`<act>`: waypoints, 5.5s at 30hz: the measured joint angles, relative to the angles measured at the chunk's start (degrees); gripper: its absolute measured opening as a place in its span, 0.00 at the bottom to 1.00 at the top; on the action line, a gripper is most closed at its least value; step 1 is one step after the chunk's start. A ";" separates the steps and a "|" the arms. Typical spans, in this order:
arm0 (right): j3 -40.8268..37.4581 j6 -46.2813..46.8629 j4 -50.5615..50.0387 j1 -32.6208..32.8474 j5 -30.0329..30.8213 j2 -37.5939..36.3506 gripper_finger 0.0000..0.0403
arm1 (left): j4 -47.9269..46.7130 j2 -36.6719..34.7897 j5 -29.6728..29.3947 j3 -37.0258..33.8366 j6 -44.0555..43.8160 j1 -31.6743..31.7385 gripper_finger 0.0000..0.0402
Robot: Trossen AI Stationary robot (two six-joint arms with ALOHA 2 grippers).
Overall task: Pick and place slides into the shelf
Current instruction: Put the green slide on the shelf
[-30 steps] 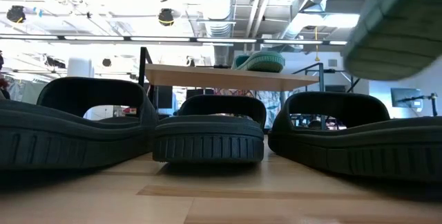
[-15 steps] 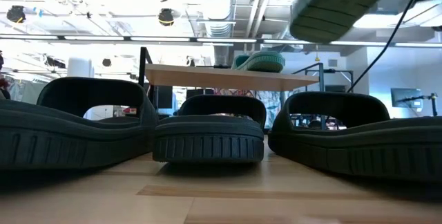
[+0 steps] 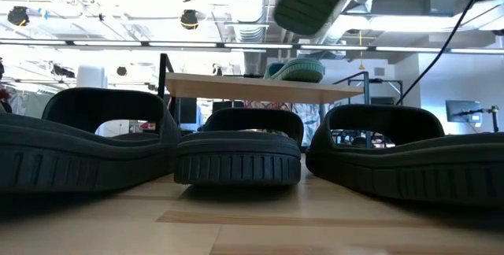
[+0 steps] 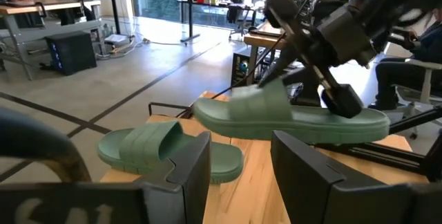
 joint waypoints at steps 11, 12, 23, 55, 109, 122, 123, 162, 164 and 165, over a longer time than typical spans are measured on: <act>-0.04 -20.09 22.16 -9.82 -9.82 2.37 0.00 | -0.07 0.00 -1.55 0.00 0.00 0.00 0.35; 0.15 -20.95 24.45 -10.50 -10.45 3.02 0.00 | -0.16 0.00 -1.62 0.00 0.00 0.00 0.35; -0.02 -24.06 32.92 -16.52 -17.60 9.87 0.00 | -1.02 0.00 -4.33 0.00 -0.67 0.00 0.35; -0.02 -24.32 39.34 -23.77 -22.15 18.25 0.00 | -2.19 0.00 -7.03 0.00 -1.62 0.00 0.35; -0.02 -21.91 35.63 -23.51 -24.33 20.83 0.13 | -3.05 0.00 -7.48 0.00 -1.01 0.00 0.35; -0.02 -19.60 34.80 -23.56 -27.23 20.83 0.13 | -3.06 0.00 -7.48 0.00 -1.02 0.00 0.35; -0.02 -19.32 34.71 -23.56 -27.22 20.83 0.13 | -3.06 0.00 -7.48 0.00 -1.01 0.00 0.35; 0.02 -17.27 33.07 -22.66 -17.21 20.79 0.01 | -3.61 0.00 -7.45 0.00 -1.01 -0.01 0.35; 0.02 -18.04 33.01 -22.66 -17.11 20.79 0.01 | -4.15 0.00 -7.46 0.00 -0.98 -0.01 0.35; 0.02 -18.27 33.01 -22.66 -16.84 20.79 0.01 | -4.41 0.00 -7.45 0.00 -0.98 0.00 0.35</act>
